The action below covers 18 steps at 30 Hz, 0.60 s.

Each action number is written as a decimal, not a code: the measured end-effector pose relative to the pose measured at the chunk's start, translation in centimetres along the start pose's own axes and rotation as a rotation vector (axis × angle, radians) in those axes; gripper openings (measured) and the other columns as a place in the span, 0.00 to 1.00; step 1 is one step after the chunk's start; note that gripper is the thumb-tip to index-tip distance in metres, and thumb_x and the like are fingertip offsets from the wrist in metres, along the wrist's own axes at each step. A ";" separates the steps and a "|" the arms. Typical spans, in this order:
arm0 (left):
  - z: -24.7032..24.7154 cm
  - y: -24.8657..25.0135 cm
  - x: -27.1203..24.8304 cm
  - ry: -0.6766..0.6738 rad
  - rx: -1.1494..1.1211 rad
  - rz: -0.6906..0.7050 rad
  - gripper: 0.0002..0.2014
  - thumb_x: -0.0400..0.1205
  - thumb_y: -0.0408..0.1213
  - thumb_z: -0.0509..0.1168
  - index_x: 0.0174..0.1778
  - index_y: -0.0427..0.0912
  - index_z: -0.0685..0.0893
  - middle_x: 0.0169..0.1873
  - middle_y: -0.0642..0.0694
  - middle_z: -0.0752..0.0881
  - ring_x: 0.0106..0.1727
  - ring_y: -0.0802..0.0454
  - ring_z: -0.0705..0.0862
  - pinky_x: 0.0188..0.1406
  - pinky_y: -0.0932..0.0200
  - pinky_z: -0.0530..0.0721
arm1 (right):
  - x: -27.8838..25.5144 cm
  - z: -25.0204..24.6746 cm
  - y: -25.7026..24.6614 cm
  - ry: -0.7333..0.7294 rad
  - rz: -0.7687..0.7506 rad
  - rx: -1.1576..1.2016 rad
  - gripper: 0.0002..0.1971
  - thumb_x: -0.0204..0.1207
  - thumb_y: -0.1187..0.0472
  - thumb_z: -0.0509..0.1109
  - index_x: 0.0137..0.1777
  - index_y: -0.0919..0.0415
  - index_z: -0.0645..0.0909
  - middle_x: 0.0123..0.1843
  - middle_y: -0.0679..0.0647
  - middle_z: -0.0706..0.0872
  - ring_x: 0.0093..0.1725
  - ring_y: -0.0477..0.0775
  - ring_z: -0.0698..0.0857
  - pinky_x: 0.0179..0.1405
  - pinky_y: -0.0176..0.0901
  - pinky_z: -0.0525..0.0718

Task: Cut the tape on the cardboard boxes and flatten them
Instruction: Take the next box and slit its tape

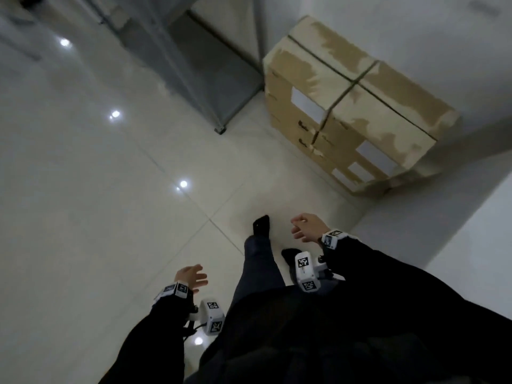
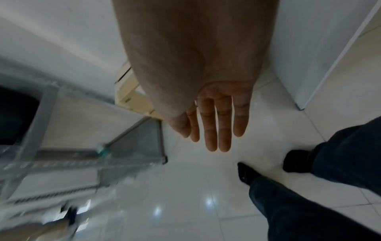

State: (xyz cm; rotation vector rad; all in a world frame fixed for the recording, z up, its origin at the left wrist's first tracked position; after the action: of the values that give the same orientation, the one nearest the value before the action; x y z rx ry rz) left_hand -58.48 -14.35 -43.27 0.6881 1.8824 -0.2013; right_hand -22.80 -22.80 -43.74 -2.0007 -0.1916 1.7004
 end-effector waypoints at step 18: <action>34.9 41.8 -7.2 -0.287 0.977 0.842 0.08 0.85 0.36 0.60 0.57 0.40 0.81 0.51 0.39 0.85 0.49 0.44 0.83 0.47 0.60 0.77 | 6.4 -29.7 6.0 0.747 0.265 0.740 0.26 0.85 0.50 0.55 0.71 0.72 0.72 0.70 0.70 0.77 0.66 0.67 0.78 0.65 0.55 0.75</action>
State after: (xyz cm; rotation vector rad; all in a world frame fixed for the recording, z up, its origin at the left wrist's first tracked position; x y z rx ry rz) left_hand -6.01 1.87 -44.01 1.9165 1.0019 -0.6355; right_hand 5.66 -33.67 -49.37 -1.9352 0.8570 0.8284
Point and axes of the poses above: each hand's wrist, its own x-axis towards the middle knuckle, its own z-axis out of the palm, y = z × x, the point moved 10 cm from there along x, towards the middle knuckle
